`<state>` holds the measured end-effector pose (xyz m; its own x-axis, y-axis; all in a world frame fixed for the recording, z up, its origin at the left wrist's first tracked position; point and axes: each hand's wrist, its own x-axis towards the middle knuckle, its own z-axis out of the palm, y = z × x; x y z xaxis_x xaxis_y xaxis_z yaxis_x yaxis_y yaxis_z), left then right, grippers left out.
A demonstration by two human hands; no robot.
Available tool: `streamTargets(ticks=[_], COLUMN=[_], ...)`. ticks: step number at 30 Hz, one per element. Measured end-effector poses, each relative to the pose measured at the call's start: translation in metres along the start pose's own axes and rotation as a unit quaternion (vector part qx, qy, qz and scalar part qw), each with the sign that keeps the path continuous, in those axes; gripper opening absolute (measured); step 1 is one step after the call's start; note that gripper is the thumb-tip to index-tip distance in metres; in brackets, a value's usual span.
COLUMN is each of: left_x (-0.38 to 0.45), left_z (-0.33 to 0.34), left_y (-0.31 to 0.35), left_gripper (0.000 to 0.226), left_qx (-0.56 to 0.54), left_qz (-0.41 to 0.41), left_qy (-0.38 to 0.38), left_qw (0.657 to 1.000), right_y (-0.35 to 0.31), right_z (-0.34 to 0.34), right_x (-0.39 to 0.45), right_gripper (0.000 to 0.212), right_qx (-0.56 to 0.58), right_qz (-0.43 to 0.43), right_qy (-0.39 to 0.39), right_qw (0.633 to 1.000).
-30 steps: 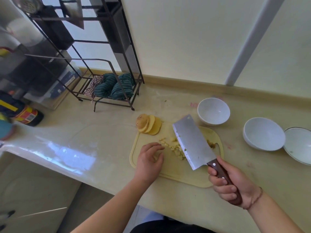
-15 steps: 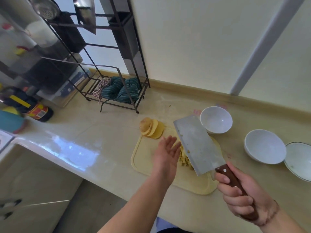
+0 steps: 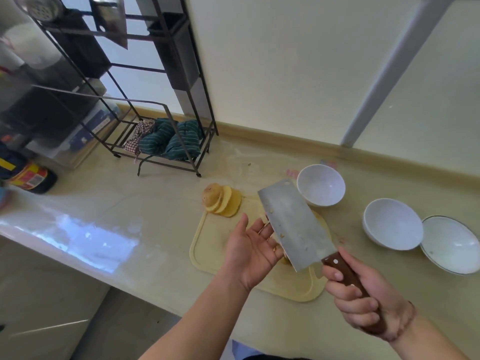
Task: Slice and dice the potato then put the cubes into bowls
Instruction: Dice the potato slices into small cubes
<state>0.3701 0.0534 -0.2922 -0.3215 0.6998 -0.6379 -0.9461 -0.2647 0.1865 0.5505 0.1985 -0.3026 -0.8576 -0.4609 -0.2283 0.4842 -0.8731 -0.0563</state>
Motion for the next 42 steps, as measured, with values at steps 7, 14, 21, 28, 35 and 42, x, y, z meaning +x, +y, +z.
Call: streamTargets(ticks=[7, 14, 21, 28, 35, 42], left_x=[0.008, 0.016, 0.022, 0.03, 0.033, 0.023], left_z=[-0.002, 0.001, 0.003, -0.015, -0.033, -0.019], left_y=[0.003, 0.002, -0.004, -0.006, -0.003, 0.001], left_gripper=[0.043, 0.032, 0.026, 0.017, 0.027, 0.041], left_qx=[0.049, 0.387, 0.648, 0.73, 0.741, 0.737], left_qz=[-0.004, 0.136, 0.282, 0.357, 0.411, 0.345], left_qy=[0.053, 0.097, 0.074, 0.042, -0.009, 0.012], left_qw=[0.997, 0.907, 0.704, 0.581, 0.531, 0.58], right_y=[-0.009, -0.016, -0.01, 0.001, 0.001, 0.004], right_z=[0.001, 0.007, 0.022, 0.045, 0.053, 0.054], right_x=[-0.008, -0.019, -0.027, -0.023, -0.022, -0.018], right_gripper=[0.057, 0.053, 0.049, 0.057, 0.056, 0.054], right_qx=[-0.018, -0.017, -0.046, -0.104, -0.114, -0.115], right_qz=[-0.006, -0.039, -0.049, -0.063, -0.072, -0.08], right_qy=[0.018, 0.091, 0.156, 0.302, 0.31, 0.324], right_qw=[1.0, 0.995, 0.985, 0.946, 0.941, 0.936])
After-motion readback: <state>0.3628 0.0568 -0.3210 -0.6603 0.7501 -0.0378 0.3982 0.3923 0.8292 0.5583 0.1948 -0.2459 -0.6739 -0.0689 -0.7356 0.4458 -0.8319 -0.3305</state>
